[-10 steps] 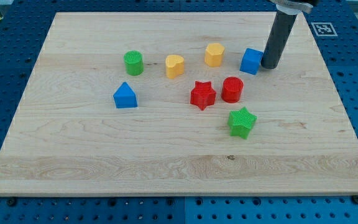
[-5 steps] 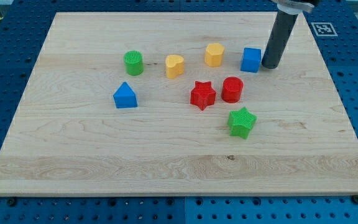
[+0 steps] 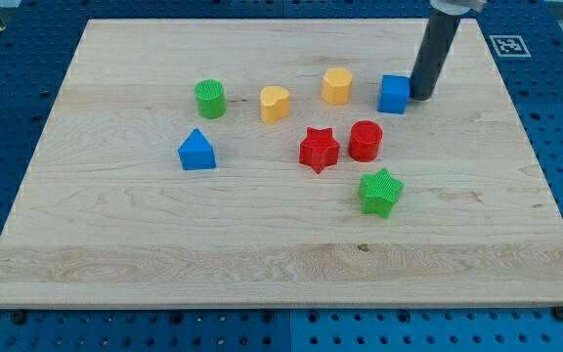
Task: Move the blue cube in between the yellow blocks
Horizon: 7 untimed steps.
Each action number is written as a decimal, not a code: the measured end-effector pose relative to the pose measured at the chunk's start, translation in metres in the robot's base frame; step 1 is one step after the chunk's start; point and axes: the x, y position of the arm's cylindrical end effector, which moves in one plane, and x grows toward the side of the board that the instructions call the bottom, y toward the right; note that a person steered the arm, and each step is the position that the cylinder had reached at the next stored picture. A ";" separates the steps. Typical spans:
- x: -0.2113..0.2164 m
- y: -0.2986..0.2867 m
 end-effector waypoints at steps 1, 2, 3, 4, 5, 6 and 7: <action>0.000 -0.018; 0.001 -0.023; 0.002 -0.023; 0.008 -0.025; 0.027 -0.037; 0.030 -0.057; 0.029 -0.085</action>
